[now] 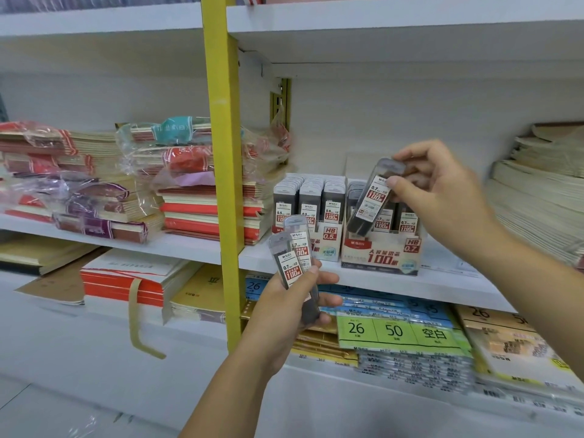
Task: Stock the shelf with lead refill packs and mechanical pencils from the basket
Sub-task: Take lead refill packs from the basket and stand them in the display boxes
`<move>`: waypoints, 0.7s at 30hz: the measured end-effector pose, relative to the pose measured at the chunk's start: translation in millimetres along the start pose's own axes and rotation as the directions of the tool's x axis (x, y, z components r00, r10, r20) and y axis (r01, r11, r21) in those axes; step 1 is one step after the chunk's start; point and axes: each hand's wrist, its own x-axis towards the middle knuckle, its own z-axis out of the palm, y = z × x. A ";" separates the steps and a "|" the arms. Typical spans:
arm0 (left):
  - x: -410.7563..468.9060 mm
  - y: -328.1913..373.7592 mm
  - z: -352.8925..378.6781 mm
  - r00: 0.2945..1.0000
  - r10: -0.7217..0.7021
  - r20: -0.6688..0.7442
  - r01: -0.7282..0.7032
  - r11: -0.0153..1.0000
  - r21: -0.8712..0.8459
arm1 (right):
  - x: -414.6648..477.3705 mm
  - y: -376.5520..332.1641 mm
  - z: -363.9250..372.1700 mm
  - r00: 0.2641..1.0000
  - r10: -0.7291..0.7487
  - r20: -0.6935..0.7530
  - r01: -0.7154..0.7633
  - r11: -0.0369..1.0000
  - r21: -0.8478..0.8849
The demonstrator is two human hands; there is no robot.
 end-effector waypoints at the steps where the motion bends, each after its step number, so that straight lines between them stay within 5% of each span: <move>1: 0.7 0.7 -0.1 1.000 -0.002 0.003 0.002 1.000 -0.007 | 1.0 -0.8 0.6 0.999 -0.023 -0.038 0.024 1.000 0.020; 4: 1.8 1.9 -0.4 1.000 -0.012 0.004 0.013 1.000 -0.014 | 3.6 -3.4 -1.8 0.984 -0.089 -0.157 0.095 0.995 0.033; 10: 2.4 0.4 -1.2 1.000 -0.011 0.013 0.010 1.000 0.009 | 6.3 9.8 11.4 0.999 0.017 0.051 -0.005 0.975 -0.221; 21: -0.8 1.3 -2.5 0.998 -0.008 0.066 0.005 0.999 0.042 | -4.9 16.9 24.7 0.994 -0.027 0.102 0.086 0.760 -0.644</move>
